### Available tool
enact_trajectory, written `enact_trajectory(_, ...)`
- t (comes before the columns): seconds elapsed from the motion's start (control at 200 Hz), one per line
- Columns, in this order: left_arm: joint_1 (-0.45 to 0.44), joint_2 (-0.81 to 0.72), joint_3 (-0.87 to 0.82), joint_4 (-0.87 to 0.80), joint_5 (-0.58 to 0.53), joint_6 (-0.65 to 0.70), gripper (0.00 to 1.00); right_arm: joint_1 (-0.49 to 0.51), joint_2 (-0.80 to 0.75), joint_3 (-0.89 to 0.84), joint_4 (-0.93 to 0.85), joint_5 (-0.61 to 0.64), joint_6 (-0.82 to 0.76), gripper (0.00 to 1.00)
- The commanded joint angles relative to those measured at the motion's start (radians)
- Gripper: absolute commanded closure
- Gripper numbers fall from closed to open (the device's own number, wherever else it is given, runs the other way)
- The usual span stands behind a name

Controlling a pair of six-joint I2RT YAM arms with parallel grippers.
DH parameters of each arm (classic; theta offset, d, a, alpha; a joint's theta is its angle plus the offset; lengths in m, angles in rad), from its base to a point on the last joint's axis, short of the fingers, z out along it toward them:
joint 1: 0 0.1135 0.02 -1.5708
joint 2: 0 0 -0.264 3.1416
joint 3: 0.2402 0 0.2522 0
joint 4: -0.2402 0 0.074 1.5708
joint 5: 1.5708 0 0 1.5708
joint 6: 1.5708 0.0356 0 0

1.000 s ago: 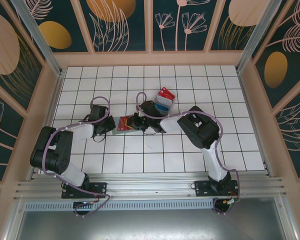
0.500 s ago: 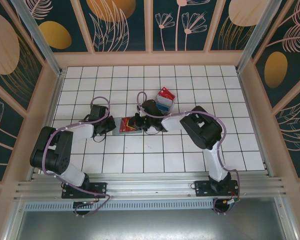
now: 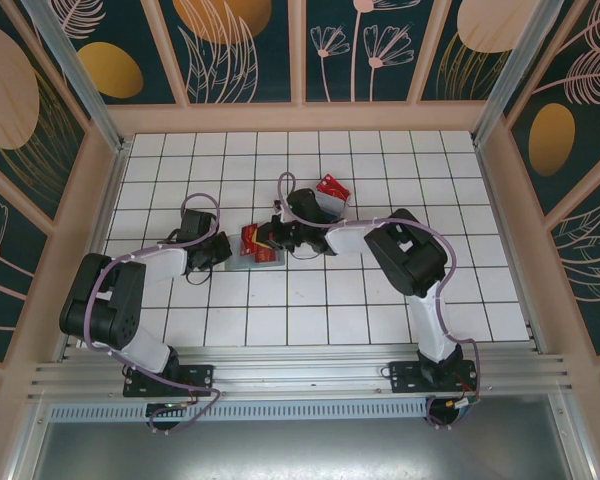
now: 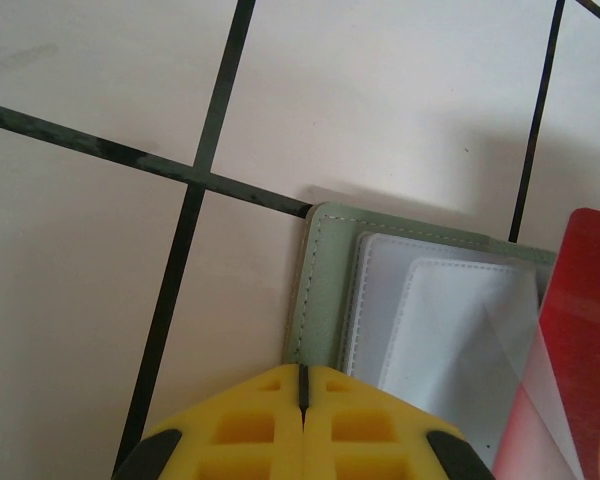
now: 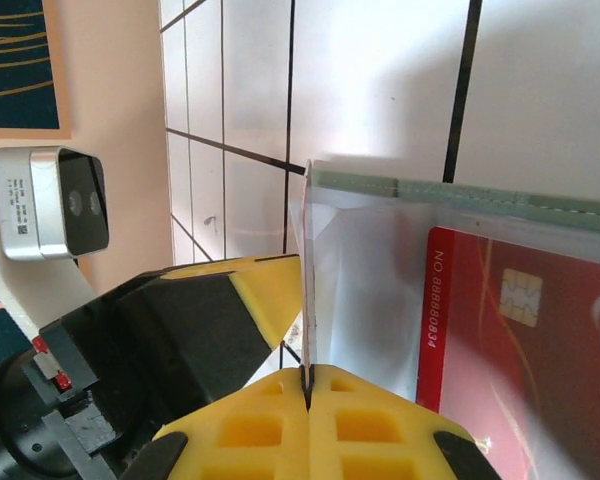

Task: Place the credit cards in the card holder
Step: Insert the credit card into the card slot.

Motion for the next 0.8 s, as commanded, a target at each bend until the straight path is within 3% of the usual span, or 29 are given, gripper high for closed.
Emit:
enact_trajectory(0.0,0.000,-0.016,0.012,-0.038,-0.002,-0.004,1.00,0.000,-0.022,-0.024,-0.043,0.015,-0.035,1.00)
enact_trajectory(0.24,0.001,-0.002,0.012,-0.020,0.019,-0.010,1.00,0.001,-0.044,-0.099,-0.007,0.037,-0.009,1.00)
enact_trajectory(0.796,0.000,-0.003,0.001,-0.010,0.032,-0.018,1.00,0.044,0.097,0.079,-0.094,-0.014,-0.043,1.00)
